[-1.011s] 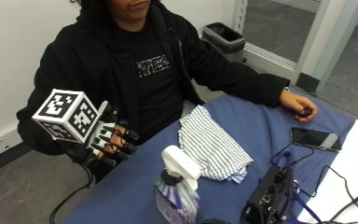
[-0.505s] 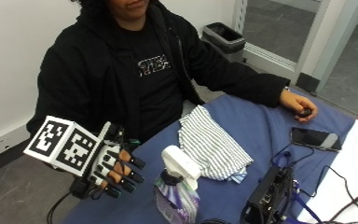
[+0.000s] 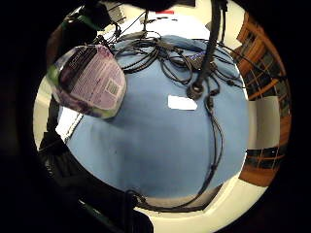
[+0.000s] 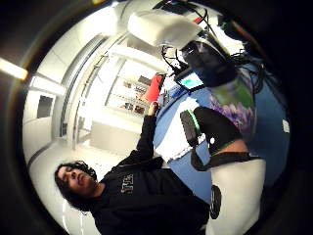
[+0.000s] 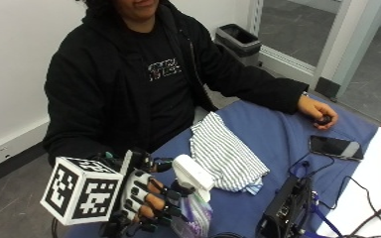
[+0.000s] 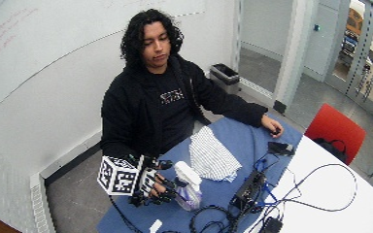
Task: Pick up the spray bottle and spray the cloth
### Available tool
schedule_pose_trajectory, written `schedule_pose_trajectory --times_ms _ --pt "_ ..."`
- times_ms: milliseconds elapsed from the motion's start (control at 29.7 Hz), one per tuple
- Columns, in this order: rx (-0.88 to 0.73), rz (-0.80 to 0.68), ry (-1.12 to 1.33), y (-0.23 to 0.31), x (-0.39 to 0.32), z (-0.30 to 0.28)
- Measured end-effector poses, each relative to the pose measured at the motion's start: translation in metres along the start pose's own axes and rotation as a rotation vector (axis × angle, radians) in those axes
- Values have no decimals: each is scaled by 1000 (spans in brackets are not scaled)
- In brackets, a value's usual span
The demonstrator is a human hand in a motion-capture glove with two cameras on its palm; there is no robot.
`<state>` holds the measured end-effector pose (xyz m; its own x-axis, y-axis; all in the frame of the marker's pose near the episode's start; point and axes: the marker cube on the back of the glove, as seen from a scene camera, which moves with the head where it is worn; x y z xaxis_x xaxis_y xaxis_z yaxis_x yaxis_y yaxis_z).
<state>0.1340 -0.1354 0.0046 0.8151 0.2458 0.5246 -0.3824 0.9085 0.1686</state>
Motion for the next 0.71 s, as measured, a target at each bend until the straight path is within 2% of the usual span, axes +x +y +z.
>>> schedule_pose_trajectory --times_ms 337,707 --pt "-3 75 -350 -36 -15 24" --pt "183 125 -521 -63 -35 34"
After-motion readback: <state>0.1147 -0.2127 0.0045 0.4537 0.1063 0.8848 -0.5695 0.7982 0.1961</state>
